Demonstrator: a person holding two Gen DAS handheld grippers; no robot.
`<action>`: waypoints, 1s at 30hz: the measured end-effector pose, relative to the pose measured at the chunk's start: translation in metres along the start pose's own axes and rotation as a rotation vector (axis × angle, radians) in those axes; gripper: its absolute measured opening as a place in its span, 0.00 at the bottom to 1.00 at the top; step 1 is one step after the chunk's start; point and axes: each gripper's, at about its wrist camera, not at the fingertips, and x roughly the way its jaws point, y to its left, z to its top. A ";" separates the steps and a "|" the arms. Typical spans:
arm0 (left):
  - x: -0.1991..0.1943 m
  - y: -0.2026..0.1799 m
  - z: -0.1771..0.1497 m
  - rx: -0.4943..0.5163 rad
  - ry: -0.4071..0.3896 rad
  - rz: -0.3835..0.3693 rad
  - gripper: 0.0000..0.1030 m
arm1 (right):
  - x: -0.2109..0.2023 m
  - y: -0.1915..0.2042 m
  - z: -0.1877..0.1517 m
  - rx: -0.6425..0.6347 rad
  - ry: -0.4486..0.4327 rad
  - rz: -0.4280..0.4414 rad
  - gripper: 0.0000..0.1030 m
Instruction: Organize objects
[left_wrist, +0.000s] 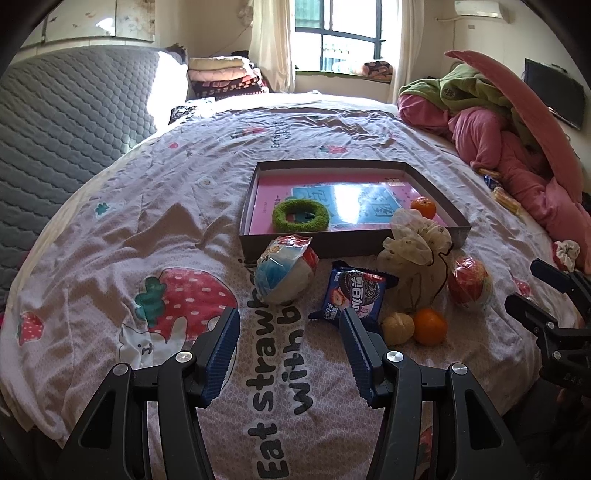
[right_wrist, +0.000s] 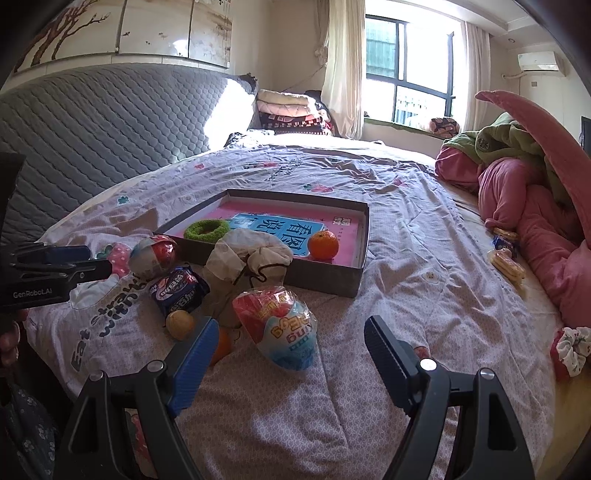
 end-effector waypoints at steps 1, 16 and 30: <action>0.000 0.000 0.000 -0.001 0.000 0.000 0.56 | 0.000 0.001 -0.001 -0.001 0.003 -0.001 0.78; 0.006 -0.009 -0.018 0.008 0.032 0.009 0.56 | 0.012 0.005 -0.009 0.003 0.077 -0.033 0.78; 0.013 -0.022 -0.036 0.005 0.068 0.030 0.56 | 0.006 0.010 -0.017 0.016 0.088 -0.046 0.78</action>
